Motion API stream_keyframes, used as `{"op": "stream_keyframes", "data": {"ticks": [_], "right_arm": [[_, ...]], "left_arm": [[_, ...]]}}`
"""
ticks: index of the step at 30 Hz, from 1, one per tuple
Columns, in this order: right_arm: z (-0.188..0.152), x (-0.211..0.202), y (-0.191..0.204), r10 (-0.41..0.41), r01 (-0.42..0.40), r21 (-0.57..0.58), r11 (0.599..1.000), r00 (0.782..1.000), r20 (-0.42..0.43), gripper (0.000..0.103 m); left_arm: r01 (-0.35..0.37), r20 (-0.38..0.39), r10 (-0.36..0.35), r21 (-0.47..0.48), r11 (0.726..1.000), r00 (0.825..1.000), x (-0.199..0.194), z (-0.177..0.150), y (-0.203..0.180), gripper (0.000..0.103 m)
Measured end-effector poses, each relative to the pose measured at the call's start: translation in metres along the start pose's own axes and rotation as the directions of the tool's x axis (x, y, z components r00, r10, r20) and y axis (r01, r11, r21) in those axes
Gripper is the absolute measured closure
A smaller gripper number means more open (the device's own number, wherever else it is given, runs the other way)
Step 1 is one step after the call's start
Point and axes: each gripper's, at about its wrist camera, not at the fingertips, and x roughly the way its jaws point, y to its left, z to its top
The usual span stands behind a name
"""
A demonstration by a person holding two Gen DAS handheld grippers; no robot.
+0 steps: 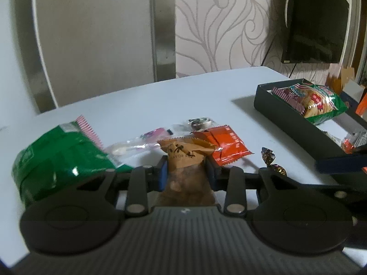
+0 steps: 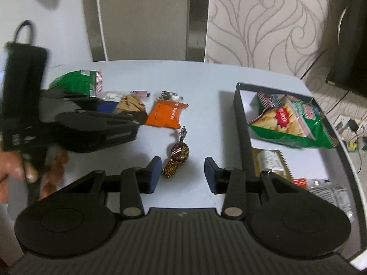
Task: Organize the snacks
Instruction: 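Grasp the brown peanut pack with the left tool while the right tool grasps the chocolate candy, then lift the peanut pack and chocolate candy and carry both toward the black box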
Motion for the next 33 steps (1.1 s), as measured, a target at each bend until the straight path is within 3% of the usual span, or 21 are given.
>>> {"op": "stream_keyframes", "data": {"ticks": [7,9,12,15,33], "right_arm": [[0.009,0.035,0.008,-0.013,0.012,-0.009,1.0,0.999,-0.052,0.056],[0.009,0.043,0.009,-0.015,0.014,-0.012,1.0,0.998,-0.064,0.067],[0.01,0.048,0.008,-0.01,0.009,-0.007,1.0,0.998,-0.061,0.075],[0.01,0.049,0.01,-0.014,0.012,-0.029,0.999,0.998,-0.058,0.076],[-0.002,-0.01,0.01,0.034,-0.034,0.011,0.999,0.999,0.016,0.076]], "left_arm": [[0.012,-0.015,-0.013,-0.036,0.999,1.0,-0.011,-0.005,0.013,0.066],[0.012,-0.017,-0.013,-0.036,0.999,1.0,-0.012,-0.006,0.015,0.066],[0.01,-0.019,-0.01,-0.035,0.999,1.0,-0.012,-0.006,0.017,0.066],[0.008,-0.018,-0.009,-0.033,0.999,1.0,-0.012,-0.007,0.016,0.066],[-0.006,-0.03,0.004,-0.063,0.998,1.0,-0.015,-0.006,0.004,0.067]]}}
